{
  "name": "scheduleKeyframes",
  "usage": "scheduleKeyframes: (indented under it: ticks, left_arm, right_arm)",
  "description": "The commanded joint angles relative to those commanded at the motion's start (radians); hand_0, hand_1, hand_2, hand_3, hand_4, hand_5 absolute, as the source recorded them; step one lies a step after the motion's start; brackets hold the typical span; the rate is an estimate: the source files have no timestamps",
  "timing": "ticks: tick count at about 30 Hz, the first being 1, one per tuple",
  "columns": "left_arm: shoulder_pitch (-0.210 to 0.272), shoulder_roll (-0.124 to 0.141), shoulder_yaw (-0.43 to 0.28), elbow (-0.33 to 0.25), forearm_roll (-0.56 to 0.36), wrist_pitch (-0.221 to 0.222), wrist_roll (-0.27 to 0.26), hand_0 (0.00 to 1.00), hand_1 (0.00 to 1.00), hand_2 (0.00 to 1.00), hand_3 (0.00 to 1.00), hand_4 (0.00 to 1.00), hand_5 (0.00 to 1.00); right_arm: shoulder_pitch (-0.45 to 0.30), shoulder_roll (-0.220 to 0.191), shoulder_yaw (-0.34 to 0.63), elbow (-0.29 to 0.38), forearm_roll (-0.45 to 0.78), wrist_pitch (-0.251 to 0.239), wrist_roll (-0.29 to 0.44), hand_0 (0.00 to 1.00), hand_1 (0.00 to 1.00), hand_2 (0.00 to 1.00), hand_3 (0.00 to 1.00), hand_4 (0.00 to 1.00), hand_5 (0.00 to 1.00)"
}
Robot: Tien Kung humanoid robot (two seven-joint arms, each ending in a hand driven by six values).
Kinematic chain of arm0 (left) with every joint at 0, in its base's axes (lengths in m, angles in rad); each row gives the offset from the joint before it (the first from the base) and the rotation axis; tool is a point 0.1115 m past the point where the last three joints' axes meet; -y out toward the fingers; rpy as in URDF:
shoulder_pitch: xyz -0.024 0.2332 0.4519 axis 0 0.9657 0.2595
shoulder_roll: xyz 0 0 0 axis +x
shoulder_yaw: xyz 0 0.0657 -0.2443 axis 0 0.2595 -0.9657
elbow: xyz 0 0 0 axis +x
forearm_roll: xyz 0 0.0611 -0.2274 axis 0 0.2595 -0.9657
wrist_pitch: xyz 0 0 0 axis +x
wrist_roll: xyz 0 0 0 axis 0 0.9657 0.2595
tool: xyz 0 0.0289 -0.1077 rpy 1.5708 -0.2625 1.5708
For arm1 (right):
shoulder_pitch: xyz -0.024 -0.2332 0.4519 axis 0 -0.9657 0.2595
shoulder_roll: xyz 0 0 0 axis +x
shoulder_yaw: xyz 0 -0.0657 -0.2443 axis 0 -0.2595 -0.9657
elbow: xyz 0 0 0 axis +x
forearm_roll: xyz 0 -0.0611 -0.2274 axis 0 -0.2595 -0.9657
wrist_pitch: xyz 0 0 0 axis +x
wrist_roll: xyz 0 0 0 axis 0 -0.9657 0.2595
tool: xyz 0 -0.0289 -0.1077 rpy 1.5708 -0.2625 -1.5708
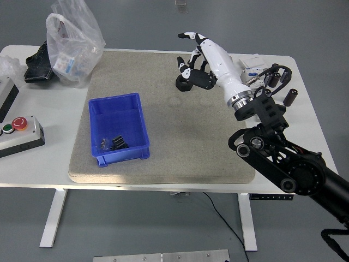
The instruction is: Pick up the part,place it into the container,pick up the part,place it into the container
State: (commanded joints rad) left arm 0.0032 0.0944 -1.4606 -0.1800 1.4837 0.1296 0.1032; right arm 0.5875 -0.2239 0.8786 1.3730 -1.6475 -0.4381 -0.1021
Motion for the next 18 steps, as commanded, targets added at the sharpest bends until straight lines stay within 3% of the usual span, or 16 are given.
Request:
scheduleKeyframes:
  ticks: [1, 6, 7, 11, 12, 13, 18]
  left_arm:
    - [-0.002, 0.001, 0.002, 0.0, -0.003, 0.001, -0.003, 0.665, 0.584, 0.566, 0.625, 0.629, 0.248]
    - [-0.011, 0.006, 0.007, 0.0, -0.003, 0.0, -0.008, 0.665, 0.584, 0.566, 0.625, 0.629, 0.248]
    - [-0.012, 0.007, 0.008, 0.0, -0.004, 0.0, -0.009, 0.665, 0.583, 0.566, 0.625, 0.629, 0.245]
    - [-0.009, 0.009, 0.009, 0.0, -0.005, 0.001, -0.01, 0.665, 0.583, 0.566, 0.625, 0.629, 0.245]
    - [-0.008, 0.009, 0.008, 0.0, -0.004, 0.001, -0.01, 0.665, 0.583, 0.566, 0.625, 0.629, 0.245]
    - [-0.006, 0.009, 0.006, 0.0, -0.003, 0.001, -0.009, 0.665, 0.584, 0.566, 0.625, 0.629, 0.245]
    - [-0.004, 0.011, 0.001, 0.0, 0.004, 0.0, -0.007, 0.665, 0.584, 0.566, 0.625, 0.629, 0.245]
  right_arm:
    - [-0.022, -0.005, 0.035, 0.001, 0.024, -0.006, 0.023, 0.266, 0.454, 0.288, 0.799, 0.648, 0.236]
    - [-0.128, -0.033, 0.192, 0.018, 0.129, -0.021, 0.122, 0.266, 0.454, 0.288, 0.799, 0.648, 0.236]
    - [-0.152, -0.04, 0.225, 0.024, 0.148, -0.022, 0.139, 0.285, 0.477, 0.329, 0.817, 0.74, 0.318]
    - [-0.253, -0.065, 0.35, 0.058, 0.213, -0.023, 0.211, 0.285, 0.477, 0.329, 0.817, 0.74, 0.318]
    - [-0.276, -0.067, 0.376, 0.063, 0.224, -0.022, 0.224, 0.285, 0.477, 0.329, 0.817, 0.74, 0.318]
    - [-0.304, -0.066, 0.407, 0.068, 0.237, -0.021, 0.24, 0.334, 0.534, 0.452, 0.812, 0.785, 0.341]
    - [-0.418, -0.044, 0.535, 0.065, 0.281, -0.01, 0.287, 0.334, 0.534, 0.452, 0.812, 0.785, 0.341]
